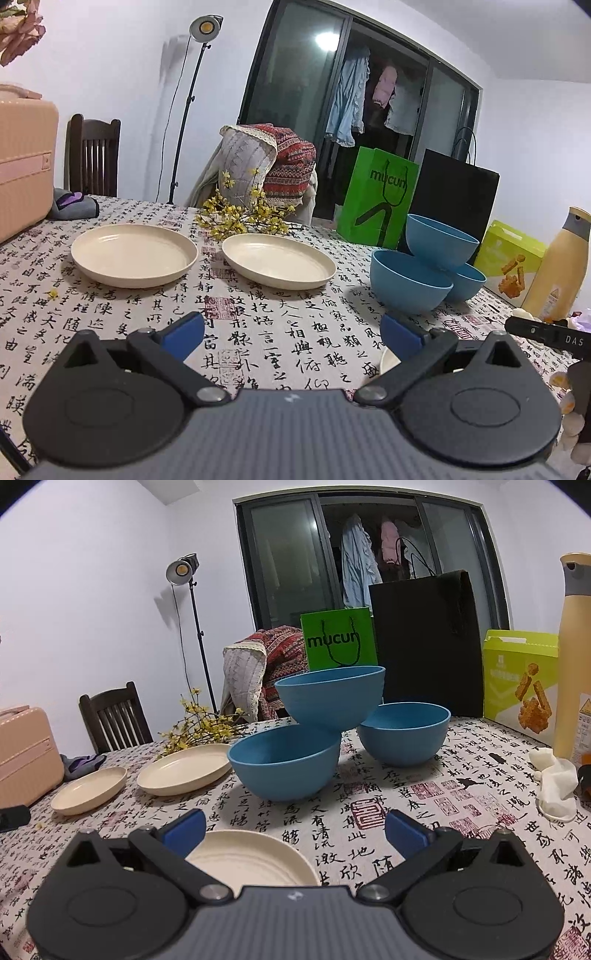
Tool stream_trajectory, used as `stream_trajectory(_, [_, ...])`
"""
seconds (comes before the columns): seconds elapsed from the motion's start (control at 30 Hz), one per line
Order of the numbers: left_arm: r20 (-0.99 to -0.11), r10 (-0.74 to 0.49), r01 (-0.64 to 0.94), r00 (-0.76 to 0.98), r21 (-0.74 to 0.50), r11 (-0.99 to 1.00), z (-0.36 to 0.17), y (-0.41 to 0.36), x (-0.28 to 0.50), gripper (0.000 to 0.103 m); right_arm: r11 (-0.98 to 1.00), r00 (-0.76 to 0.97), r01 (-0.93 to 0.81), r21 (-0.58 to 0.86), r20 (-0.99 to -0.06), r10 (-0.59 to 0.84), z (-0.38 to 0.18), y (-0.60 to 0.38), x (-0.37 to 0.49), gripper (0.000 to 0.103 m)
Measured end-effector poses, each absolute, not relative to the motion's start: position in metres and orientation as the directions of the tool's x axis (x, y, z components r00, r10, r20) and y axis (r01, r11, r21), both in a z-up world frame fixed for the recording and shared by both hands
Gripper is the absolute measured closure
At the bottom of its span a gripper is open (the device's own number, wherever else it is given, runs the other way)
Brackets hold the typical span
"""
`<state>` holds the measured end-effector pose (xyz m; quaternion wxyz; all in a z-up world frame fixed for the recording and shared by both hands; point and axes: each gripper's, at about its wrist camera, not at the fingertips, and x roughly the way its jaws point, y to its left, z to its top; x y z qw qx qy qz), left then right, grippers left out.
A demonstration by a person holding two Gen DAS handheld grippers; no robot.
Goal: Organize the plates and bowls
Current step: 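Move both grippers back toward the two cream plates beside the yellow flowers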
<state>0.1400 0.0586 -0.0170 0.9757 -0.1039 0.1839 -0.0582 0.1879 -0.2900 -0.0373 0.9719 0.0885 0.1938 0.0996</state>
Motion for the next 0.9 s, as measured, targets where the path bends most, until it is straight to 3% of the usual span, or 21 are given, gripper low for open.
stream_trajectory(0.4, [-0.350, -0.113, 0.033, 0.930, -0.227, 0.973, -0.013, 0.058, 0.120, 0.000, 0.956, 0.899, -0.213, 0.201, -0.342, 0.272, -0.026, -0.267, 0.174, 0.000])
stream_trajectory(0.9, [-0.344, -0.093, -0.010, 0.934, -0.284, 0.959, 0.028, 0.078, 0.110, 0.000, 0.930, 0.893, -0.263, 0.256, -0.300, 0.335, 0.013, -0.233, 0.173, 0.000])
